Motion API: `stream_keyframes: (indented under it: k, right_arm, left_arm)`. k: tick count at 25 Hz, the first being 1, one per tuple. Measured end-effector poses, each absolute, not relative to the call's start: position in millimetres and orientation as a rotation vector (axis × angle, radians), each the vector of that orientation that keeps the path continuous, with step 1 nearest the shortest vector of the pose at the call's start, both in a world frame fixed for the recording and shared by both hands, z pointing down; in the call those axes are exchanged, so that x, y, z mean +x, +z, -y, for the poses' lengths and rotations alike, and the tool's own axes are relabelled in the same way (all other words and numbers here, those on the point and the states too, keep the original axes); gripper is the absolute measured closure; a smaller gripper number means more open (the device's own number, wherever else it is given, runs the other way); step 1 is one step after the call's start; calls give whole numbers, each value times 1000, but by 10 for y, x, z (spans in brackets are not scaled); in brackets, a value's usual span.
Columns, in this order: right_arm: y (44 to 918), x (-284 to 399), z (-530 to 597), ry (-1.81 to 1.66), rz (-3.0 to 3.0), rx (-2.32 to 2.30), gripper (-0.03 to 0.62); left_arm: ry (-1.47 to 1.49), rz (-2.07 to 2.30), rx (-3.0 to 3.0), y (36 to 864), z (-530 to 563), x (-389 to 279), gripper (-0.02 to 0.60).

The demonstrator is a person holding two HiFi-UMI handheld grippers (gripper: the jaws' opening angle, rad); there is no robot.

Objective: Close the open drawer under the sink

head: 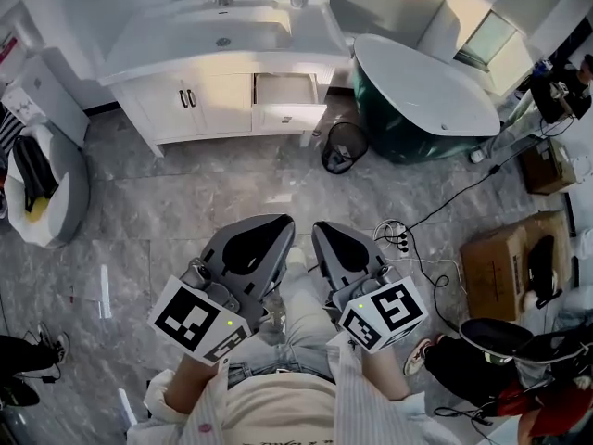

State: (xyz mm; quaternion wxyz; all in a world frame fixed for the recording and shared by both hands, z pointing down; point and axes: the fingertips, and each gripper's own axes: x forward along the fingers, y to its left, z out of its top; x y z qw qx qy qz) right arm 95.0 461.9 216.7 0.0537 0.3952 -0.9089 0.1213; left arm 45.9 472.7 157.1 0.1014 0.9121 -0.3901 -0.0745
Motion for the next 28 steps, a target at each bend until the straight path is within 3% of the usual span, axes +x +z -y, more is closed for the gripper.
stream_keyframes:
  k: [17, 28]
  right_arm:
    - [2024, 1265, -2783, 357, 2809, 996, 585]
    - [2237, 1246, -2140, 399, 2799, 915, 585]
  left_arm:
    - [-250, 1338, 2636, 1370, -2857, 781, 563]
    - [-251, 1472, 2563, 1447, -2240, 580, 563]
